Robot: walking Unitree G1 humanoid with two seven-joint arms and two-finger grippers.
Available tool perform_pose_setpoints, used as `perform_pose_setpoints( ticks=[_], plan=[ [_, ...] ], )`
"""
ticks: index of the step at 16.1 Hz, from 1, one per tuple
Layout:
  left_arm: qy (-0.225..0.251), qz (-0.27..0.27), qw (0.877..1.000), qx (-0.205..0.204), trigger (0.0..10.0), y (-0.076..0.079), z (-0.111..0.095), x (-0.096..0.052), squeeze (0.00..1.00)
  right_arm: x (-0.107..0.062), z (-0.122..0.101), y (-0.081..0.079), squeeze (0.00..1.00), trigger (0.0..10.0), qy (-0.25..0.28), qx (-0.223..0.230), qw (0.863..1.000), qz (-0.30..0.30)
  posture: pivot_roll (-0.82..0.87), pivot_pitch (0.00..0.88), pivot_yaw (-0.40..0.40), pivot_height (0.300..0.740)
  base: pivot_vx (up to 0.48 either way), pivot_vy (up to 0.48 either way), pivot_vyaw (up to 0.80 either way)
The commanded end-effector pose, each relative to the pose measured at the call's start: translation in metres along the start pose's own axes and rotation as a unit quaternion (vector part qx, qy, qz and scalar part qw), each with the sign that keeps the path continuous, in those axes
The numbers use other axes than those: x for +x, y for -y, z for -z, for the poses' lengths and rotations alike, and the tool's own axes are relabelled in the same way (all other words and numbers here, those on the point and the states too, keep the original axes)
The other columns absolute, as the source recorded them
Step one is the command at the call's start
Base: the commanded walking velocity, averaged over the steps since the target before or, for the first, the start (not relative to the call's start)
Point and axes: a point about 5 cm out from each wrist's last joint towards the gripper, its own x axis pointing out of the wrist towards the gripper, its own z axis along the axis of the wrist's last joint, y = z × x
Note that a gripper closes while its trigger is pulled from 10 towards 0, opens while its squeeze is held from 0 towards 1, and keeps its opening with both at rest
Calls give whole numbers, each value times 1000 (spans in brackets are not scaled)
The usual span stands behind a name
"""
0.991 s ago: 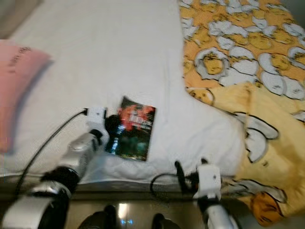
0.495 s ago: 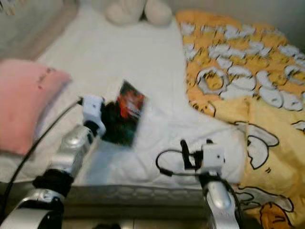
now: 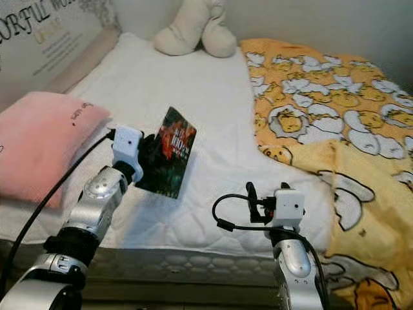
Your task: Clean up the room
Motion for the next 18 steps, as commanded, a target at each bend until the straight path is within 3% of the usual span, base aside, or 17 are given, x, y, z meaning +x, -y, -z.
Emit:
perform_pose_setpoints(
  ticks=[1,5,9,12,18],
  plan=[
    [19,-6,1000,23,10000,-5,-12,7,0,1,0,1,0,10000,7,4,1000,9,57,0,0,740,0,315,0],
    [10,-24,999,43,10000,-14,-14,10,0,-1,1,-2,0,10000,8,4,1000,7,45,0,3,740,0,480,0],
    [2,-18,999,44,10000,-9,-10,14,0,-2,2,-1,0,10000,7,-3,1000,3,39,0,-2,740,0,480,0],
    [-16,-8,998,56,10000,-1,-6,17,0,-1,3,-1,0,10000,7,-4,1000,0,41,0,-7,740,0,0,0],
    [-12,10,999,29,10000,21,-11,28,0,-7,5,-5,0,10000,2,-2,1000,-4,29,0,-12,740,0,0,0]
  ],
)
